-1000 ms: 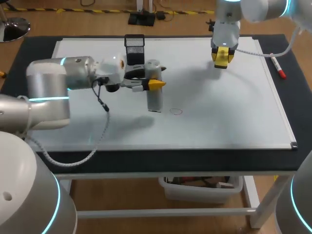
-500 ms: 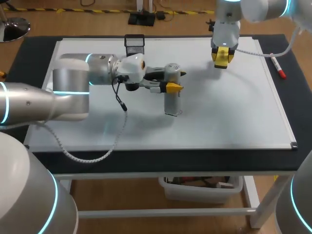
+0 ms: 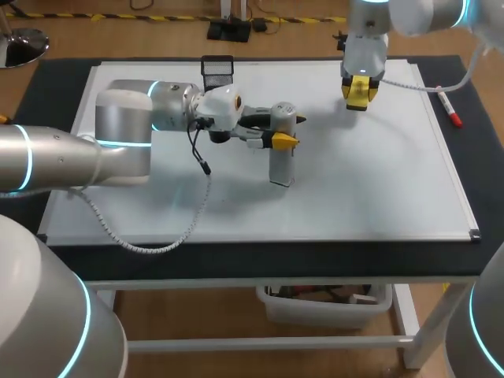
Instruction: Pick up the inspection probe, press it on each red-marked spot on the whiteboard one by one, put down the probe, pick up the eraser, and wipe off all the red marks.
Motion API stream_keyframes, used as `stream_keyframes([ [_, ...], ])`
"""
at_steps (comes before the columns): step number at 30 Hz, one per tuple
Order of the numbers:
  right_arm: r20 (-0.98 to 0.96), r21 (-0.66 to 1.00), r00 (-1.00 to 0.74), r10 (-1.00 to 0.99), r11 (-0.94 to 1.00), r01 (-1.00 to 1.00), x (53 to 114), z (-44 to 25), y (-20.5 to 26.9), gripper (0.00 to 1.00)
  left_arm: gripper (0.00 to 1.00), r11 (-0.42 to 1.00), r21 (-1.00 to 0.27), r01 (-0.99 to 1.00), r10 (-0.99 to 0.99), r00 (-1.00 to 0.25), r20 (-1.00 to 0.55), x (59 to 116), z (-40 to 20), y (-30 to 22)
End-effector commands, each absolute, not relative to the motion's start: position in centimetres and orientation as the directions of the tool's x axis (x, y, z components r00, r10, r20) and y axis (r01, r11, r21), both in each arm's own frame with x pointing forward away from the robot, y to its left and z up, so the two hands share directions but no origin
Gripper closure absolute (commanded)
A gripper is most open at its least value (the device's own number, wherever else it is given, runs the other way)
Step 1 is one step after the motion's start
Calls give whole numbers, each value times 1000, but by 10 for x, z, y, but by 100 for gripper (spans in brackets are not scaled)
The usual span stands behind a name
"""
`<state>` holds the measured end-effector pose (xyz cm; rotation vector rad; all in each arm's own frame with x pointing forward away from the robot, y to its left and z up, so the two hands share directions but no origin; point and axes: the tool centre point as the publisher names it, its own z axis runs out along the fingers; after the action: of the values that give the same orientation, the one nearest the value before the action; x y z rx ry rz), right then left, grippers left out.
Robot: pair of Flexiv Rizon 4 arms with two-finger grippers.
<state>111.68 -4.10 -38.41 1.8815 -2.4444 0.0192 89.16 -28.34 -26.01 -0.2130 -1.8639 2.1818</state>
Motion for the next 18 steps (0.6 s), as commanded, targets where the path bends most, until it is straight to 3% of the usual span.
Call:
stream_keyframes([
  [1, 54, 25, -253, -966, 254, -967, 1118, -383, -42, 100, 100, -148, -983, -109, 348, -936, 52, 897, -267, -286],
  [18, 54, 25, -253, -966, 254, -967, 1118, -383, -42, 100, 100, -137, -984, -111, 352, -934, 56, 902, -278, -285],
])
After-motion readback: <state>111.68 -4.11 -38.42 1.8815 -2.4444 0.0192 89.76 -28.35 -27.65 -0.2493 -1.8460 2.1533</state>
